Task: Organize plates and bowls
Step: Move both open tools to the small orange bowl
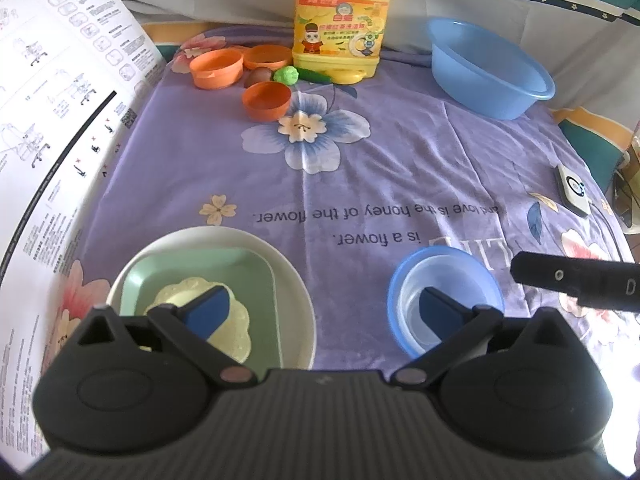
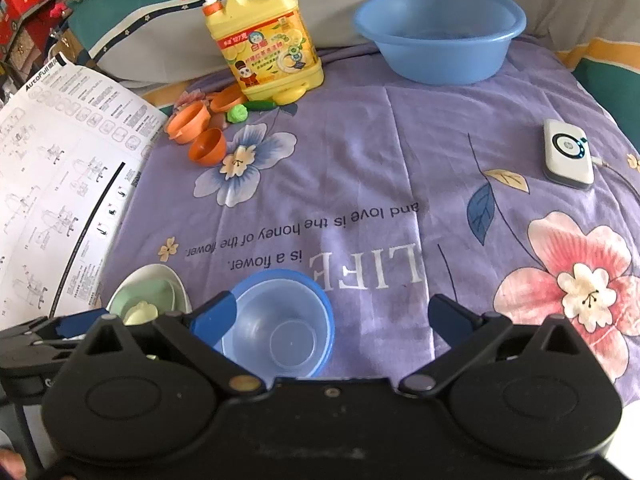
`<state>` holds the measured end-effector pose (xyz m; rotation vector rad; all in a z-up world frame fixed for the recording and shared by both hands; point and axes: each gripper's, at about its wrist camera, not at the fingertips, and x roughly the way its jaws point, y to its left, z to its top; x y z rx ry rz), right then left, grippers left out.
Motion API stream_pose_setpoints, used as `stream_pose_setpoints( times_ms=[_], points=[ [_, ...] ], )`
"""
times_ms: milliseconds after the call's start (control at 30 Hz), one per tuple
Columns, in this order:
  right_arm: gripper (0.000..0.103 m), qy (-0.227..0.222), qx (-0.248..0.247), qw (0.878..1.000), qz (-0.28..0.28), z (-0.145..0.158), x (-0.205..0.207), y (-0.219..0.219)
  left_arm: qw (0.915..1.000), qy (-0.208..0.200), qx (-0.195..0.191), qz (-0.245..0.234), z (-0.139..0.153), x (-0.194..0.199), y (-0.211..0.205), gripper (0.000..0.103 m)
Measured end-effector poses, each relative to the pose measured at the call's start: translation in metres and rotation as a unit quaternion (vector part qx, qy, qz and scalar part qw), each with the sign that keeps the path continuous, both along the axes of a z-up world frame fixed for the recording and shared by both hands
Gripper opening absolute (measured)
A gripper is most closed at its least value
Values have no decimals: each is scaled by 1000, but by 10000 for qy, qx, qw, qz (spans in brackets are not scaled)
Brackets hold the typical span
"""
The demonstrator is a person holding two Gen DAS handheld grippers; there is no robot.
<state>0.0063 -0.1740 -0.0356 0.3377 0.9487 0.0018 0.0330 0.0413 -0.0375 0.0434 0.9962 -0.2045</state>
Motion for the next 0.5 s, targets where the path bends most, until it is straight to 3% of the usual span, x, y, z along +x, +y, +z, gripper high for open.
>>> stream_pose_setpoints(
  times_ms=[500],
  points=[
    [103, -75, -38, 9997, 229, 9, 64, 31, 9986, -292, 288, 320, 12, 66, 49, 103]
  ],
)
